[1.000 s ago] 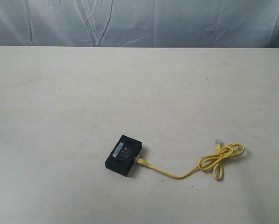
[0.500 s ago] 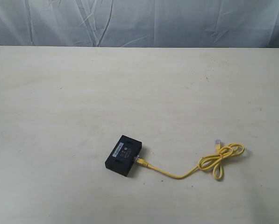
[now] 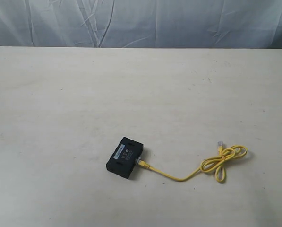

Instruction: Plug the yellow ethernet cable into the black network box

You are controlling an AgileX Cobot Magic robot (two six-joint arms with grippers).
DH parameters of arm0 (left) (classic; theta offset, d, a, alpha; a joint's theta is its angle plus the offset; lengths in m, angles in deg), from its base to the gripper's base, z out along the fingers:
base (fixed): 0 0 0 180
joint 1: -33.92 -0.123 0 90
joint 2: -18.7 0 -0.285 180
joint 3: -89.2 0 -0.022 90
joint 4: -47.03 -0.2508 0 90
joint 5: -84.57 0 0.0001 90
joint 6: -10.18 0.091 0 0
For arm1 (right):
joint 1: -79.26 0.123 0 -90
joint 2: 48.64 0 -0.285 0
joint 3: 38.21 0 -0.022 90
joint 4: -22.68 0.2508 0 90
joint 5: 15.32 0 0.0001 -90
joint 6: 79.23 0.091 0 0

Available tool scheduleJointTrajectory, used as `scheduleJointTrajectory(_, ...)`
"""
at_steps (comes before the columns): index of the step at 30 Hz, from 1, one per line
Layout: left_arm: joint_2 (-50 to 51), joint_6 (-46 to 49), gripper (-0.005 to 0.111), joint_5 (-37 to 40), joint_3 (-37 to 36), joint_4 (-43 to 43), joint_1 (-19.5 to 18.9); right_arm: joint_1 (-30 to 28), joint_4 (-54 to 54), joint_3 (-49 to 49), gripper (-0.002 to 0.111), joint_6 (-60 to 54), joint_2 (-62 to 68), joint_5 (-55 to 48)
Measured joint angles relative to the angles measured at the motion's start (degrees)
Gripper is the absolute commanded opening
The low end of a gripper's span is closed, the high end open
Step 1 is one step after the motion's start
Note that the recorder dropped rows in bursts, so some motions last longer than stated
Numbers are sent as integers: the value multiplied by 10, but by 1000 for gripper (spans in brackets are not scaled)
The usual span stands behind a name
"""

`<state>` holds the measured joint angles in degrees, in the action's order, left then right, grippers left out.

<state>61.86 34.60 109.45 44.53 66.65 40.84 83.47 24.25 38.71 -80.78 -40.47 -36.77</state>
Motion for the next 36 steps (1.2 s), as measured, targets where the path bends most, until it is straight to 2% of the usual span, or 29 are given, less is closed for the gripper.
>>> scheduleJointTrajectory(20,0,0,0,0,0,-1,0,0,2,0,0,0,0,1)
scheduleJointTrajectory(25,-44,9,0,12,-11,-30,-11,0,2,0,0,0,0,1)
scheduleJointTrajectory(31,-166,11,0,8,-90,-96,-27,0,2,0,0,0,0,1)
scheduleJointTrajectory(34,-231,11,0,-17,-152,-131,-27,0,2,0,0,0,0,1)
scheduleJointTrajectory(36,-290,12,0,-66,-223,-161,-27,0,2,0,0,0,0,1)
